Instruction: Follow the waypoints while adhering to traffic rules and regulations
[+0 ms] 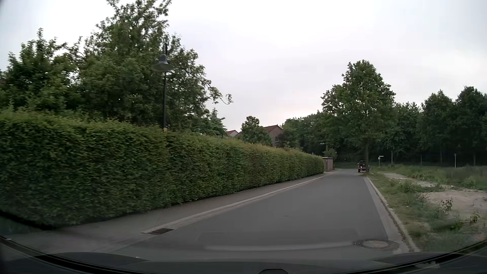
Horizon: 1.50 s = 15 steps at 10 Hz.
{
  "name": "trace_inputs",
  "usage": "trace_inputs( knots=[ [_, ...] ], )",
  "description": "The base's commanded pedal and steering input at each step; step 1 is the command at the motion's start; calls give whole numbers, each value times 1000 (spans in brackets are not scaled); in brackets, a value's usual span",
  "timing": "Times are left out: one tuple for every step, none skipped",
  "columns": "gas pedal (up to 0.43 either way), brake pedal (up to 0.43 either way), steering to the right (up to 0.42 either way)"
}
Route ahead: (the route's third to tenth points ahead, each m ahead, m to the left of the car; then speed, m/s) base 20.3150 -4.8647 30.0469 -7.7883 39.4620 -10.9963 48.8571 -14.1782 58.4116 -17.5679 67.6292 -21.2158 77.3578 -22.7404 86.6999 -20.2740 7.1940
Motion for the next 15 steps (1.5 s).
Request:
trace_inputs(
  knots=[
    [169, 0, 176],
    [169, 0, 171],
    [169, 0, 169],
    [177, 0, 163],
    [189, 0, 150],
    [189, 0, 140],
    [189, 0, 121],
    [189, 0, 103],
    [189, 0, 88],
    [189, 0, 81],
    [189, 0, 69],
    [189, 0, 55],
    [189, 0, 45],
    [189, 0, 43],
    [189, 0, 41]
  ],
)
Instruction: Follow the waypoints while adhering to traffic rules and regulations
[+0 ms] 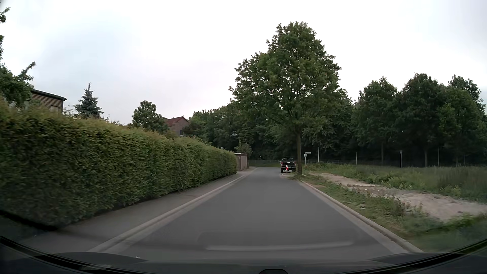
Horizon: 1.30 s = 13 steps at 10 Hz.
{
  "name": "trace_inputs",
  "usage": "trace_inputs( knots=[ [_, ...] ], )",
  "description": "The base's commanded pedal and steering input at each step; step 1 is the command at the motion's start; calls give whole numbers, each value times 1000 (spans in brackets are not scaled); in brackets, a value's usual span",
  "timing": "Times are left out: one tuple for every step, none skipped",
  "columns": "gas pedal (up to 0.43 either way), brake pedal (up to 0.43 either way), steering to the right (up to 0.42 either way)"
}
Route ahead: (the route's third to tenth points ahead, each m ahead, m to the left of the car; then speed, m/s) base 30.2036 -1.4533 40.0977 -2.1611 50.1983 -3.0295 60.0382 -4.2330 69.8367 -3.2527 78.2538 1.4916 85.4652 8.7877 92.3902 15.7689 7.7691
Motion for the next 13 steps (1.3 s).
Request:
trace_inputs(
  knots=[
    [189, 0, 33],
    [189, 0, 21],
    [189, 0, 12],
    [189, 0, 8],
    [177, 0, 7],
    [177, 0, 8],
    [169, 0, 8],
    [169, 0, 8],
    [157, 0, 8],
    [157, 0, 9],
    [157, 0, 9],
    [157, 0, 9],
    [150, 0, 9]
  ],
)
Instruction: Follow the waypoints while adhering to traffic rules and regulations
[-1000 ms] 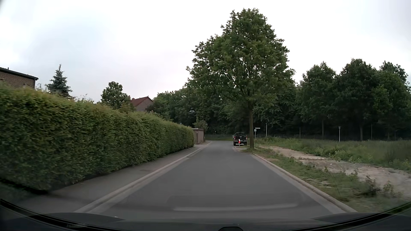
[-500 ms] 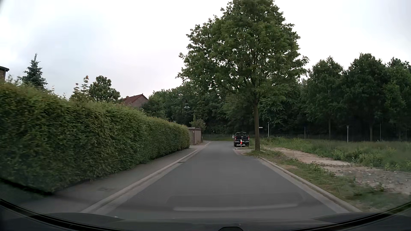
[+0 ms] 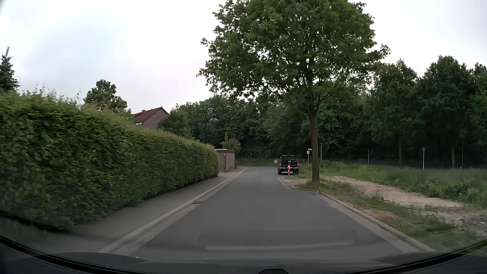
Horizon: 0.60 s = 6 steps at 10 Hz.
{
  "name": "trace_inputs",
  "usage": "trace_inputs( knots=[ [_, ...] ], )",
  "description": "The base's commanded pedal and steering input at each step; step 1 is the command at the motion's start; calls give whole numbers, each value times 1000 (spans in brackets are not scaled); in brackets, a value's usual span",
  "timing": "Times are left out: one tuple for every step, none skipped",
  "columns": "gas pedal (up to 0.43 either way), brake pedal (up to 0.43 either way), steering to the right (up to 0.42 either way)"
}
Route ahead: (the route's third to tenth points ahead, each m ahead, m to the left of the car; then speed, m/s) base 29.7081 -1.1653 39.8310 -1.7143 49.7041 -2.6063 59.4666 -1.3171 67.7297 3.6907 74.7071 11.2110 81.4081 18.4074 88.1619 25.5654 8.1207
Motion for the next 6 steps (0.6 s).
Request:
trace_inputs(
  knots=[
    [150, 0, 5],
    [150, 0, 2],
    [138, 0, 2],
    [138, 0, 2],
    [138, 0, 1],
    [138, 0, 1]
  ],
)
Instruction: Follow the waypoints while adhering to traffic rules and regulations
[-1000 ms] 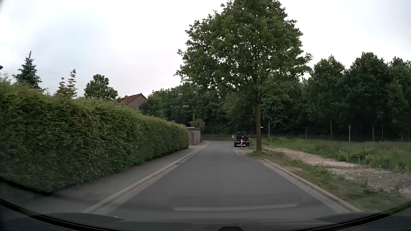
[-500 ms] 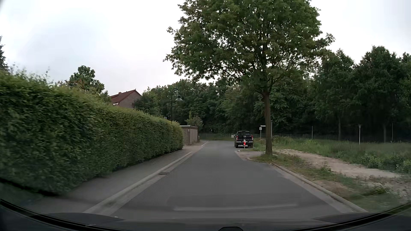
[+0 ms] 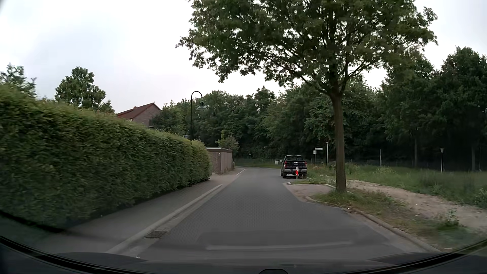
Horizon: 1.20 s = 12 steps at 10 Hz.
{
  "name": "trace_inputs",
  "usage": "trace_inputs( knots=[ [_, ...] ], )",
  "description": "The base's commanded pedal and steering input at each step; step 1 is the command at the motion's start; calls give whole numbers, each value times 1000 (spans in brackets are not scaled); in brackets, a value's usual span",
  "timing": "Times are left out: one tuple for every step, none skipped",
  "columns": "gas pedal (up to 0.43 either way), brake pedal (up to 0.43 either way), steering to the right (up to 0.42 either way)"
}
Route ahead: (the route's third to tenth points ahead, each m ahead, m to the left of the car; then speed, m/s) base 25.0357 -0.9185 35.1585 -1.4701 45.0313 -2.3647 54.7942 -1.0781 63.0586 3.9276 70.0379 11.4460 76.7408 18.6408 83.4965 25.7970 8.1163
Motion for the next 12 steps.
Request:
trace_inputs(
  knots=[
    [138, 0, 1],
    [138, 0, 1],
    [138, 0, 1],
    [138, 0, 1],
    [138, 0, 1],
    [130, 0, 1],
    [130, 0, 0],
    [130, 0, 2],
    [130, 0, 4],
    [118, 0, 0],
    [118, 0, -1],
    [118, 0, -1]
  ],
)
